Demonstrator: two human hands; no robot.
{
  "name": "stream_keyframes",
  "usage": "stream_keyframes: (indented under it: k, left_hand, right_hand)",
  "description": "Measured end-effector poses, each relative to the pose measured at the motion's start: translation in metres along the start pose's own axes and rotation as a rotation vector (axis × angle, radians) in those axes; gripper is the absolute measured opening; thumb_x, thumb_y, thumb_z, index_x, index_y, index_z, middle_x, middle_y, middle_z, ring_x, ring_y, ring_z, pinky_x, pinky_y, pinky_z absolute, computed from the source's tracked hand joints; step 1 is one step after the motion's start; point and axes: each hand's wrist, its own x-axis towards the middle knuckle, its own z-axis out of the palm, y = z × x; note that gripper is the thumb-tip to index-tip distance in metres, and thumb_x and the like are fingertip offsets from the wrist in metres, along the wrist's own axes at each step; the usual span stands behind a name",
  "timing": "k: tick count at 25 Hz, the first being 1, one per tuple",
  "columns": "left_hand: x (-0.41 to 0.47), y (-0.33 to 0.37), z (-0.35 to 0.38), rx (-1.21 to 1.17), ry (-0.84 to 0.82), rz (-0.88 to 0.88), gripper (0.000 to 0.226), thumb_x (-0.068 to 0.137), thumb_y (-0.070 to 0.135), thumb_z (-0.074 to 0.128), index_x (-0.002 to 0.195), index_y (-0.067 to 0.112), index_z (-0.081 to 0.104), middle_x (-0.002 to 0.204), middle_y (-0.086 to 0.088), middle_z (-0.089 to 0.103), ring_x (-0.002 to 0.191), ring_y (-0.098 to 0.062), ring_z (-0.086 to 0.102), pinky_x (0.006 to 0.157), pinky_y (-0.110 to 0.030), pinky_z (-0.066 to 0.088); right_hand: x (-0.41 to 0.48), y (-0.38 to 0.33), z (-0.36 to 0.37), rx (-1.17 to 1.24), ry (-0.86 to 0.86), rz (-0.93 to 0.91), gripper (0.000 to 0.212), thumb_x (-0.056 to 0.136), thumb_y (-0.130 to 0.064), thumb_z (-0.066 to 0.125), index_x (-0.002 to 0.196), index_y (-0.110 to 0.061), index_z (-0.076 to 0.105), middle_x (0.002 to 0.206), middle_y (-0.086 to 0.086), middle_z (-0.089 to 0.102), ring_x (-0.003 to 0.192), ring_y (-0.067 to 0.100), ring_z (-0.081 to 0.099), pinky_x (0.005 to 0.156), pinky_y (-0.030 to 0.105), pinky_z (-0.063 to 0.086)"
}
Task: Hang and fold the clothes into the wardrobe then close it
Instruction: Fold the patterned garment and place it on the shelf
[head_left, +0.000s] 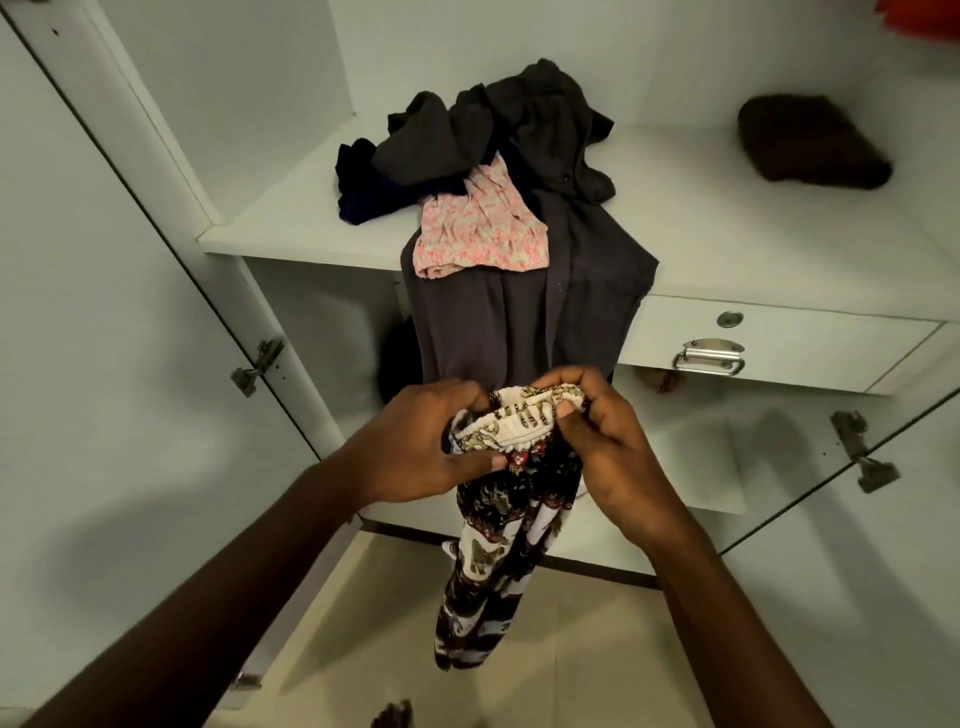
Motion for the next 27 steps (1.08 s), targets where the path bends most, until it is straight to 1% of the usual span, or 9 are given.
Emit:
stream_keyframes:
  k: [3, 7, 10, 14, 16, 19, 23, 25, 27]
  left_hand:
    - [0.003, 0.017, -0.005, -0.31, 0.115, 0.004, 0.032, 0.083, 0.03, 0.086, 0.098, 0.018, 0.059, 0.095, -0.008, 0.074, 0.081, -0.03, 0.073, 0.064, -0.052, 0.061]
    - [0.008, 0.05, -0.017, -0.697, 0.136, -0.042, 0.063, 0.075, 0.005, 0.083, 0.131, 0.013, 0.057, 0.114, -0.017, 0.074, 0.106, -0.034, 0.073, 0.087, -0.04, 0.062]
    - [0.013, 0.064, -0.03, -0.598, 0.059, -0.014, 0.049, 0.08, 0.016, 0.087, 0.124, 0.01, 0.068, 0.115, -0.012, 0.077, 0.108, -0.034, 0.073, 0.095, -0.05, 0.059]
    - [0.023, 0.082, -0.038, -0.469, 0.14, -0.05, 0.039, 0.084, 0.036, 0.083, 0.106, 0.005, 0.074, 0.103, -0.013, 0.079, 0.099, -0.036, 0.075, 0.092, -0.064, 0.056]
    - [0.026, 0.091, -0.035, -0.486, 0.22, 0.028, 0.03, 0.09, 0.031, 0.078, 0.107, 0.007, 0.073, 0.103, -0.012, 0.079, 0.1, -0.035, 0.075, 0.093, -0.06, 0.057]
    - [0.029, 0.107, -0.018, -0.573, 0.289, 0.116, 0.016, 0.095, 0.017, 0.071, 0.107, 0.007, 0.072, 0.103, -0.012, 0.078, 0.099, -0.03, 0.075, 0.089, -0.045, 0.061]
    - [0.043, 0.124, -0.004, -0.596, 0.216, 0.125, 0.021, 0.095, 0.005, 0.07, 0.116, 0.007, 0.072, 0.112, -0.007, 0.078, 0.108, -0.024, 0.073, 0.095, -0.036, 0.059]
    - [0.057, 0.124, -0.003, -0.513, 0.192, 0.071, 0.016, 0.094, 0.018, 0.074, 0.109, 0.015, 0.076, 0.107, -0.006, 0.079, 0.102, -0.022, 0.075, 0.096, -0.046, 0.059]
    - [0.07, 0.125, -0.002, -0.421, 0.278, 0.029, 0.037, 0.091, 0.051, 0.071, 0.102, 0.015, 0.077, 0.1, -0.018, 0.077, 0.09, -0.03, 0.075, 0.089, -0.06, 0.058]
  right_hand:
    - [-0.003, -0.014, -0.015, -0.069, 0.073, -0.136, 0.021, 0.104, -0.019, 0.043, 0.116, -0.023, 0.06, 0.107, -0.003, 0.069, 0.099, 0.017, 0.066, 0.083, 0.032, 0.055]
    - [-0.009, -0.031, -0.033, -0.228, 0.147, -0.336, 0.023, 0.109, -0.01, 0.042, 0.122, -0.016, 0.06, 0.11, -0.007, 0.067, 0.1, 0.01, 0.064, 0.084, 0.032, 0.054]
    - [-0.009, -0.043, -0.045, -0.269, 0.191, -0.424, 0.029, 0.107, -0.004, 0.046, 0.13, -0.012, 0.062, 0.122, -0.005, 0.068, 0.112, 0.014, 0.064, 0.096, 0.036, 0.054]
    - [-0.019, -0.057, -0.052, -0.071, 0.239, -0.319, 0.047, 0.1, -0.018, 0.062, 0.145, -0.025, 0.05, 0.109, 0.003, 0.07, 0.099, 0.018, 0.069, 0.086, 0.031, 0.057]
    - [-0.025, -0.062, -0.065, -0.079, 0.224, -0.208, 0.047, 0.091, -0.021, 0.072, 0.137, -0.022, 0.059, 0.107, 0.004, 0.076, 0.103, 0.019, 0.073, 0.089, 0.035, 0.06]
    - [-0.033, -0.064, -0.085, -0.207, 0.297, -0.09, 0.016, 0.095, -0.023, 0.07, 0.108, -0.014, 0.072, 0.097, 0.001, 0.078, 0.094, 0.02, 0.075, 0.082, 0.042, 0.063]
    - [-0.04, -0.063, -0.095, -0.133, 0.543, -0.191, 0.014, 0.106, -0.025, 0.053, 0.106, -0.019, 0.066, 0.098, -0.002, 0.074, 0.095, 0.011, 0.07, 0.08, 0.031, 0.057]
    - [-0.04, -0.068, -0.098, -0.174, 0.645, -0.254, 0.015, 0.107, -0.025, 0.05, 0.11, -0.018, 0.062, 0.099, -0.002, 0.071, 0.094, 0.01, 0.067, 0.079, 0.027, 0.054]
    - [-0.04, -0.07, -0.101, -0.305, 0.751, -0.308, 0.018, 0.107, -0.03, 0.05, 0.109, -0.016, 0.062, 0.09, -0.003, 0.069, 0.083, 0.009, 0.066, 0.068, 0.03, 0.054]
